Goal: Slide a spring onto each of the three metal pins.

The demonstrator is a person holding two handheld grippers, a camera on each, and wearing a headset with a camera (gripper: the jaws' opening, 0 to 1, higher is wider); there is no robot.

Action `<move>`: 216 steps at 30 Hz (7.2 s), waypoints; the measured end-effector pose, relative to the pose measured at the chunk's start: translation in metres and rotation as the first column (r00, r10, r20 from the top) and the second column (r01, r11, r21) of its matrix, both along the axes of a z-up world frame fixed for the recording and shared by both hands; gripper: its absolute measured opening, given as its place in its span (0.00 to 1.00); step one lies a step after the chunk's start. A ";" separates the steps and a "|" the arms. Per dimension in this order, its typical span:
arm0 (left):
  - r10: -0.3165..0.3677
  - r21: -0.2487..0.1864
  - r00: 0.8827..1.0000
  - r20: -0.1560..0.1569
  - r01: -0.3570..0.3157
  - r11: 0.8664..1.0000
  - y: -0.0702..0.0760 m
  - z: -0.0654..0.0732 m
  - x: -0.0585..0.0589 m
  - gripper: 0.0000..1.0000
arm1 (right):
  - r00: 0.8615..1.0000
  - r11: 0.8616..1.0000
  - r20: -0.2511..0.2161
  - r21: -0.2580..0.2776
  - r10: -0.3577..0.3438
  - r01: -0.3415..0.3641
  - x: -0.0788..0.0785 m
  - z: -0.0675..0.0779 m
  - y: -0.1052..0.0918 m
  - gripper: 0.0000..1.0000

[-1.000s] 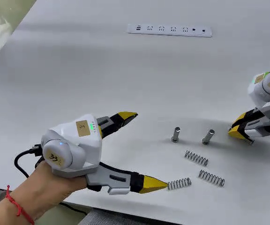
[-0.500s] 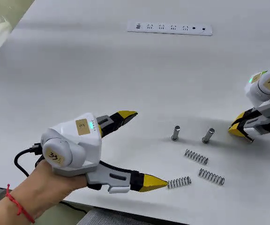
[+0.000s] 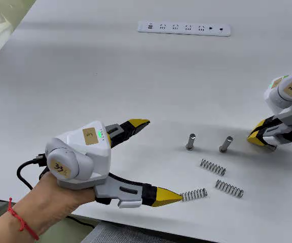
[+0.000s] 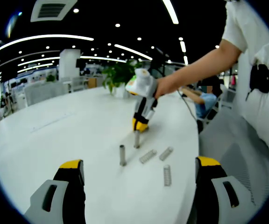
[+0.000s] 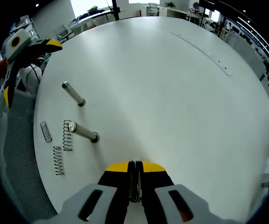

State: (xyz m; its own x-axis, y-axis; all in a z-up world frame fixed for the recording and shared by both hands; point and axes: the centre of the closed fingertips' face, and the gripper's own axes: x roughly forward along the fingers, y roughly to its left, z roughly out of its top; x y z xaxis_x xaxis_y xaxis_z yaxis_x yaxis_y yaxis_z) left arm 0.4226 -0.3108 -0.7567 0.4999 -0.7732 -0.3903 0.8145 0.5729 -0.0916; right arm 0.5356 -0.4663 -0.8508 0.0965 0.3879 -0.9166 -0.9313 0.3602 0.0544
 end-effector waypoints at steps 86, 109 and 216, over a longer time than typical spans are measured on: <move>-0.017 -0.003 1.000 0.002 0.017 1.000 -0.008 0.005 -0.002 1.00 | 0.992 0.974 0.076 0.210 -0.097 0.079 -0.030 0.051 -0.032 0.09; -0.013 -0.005 1.000 -0.002 0.013 1.000 -0.007 0.005 -0.001 1.00 | 0.993 0.970 0.089 0.236 -0.081 0.058 -0.032 0.051 -0.037 0.09; -0.025 0.053 1.000 0.007 0.024 0.998 -0.007 0.007 -0.012 0.97 | 0.978 0.929 0.175 0.368 -0.112 0.040 -0.053 0.086 -0.042 0.45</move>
State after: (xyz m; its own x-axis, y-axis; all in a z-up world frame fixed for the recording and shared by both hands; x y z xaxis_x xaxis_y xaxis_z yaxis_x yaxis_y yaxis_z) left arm 0.4107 -0.3176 -0.7497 0.4842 -0.7635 -0.4274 0.8290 0.5565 -0.0549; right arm 0.4825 -0.5087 -0.7645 0.2969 0.6734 -0.6770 -0.9077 0.4193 0.0190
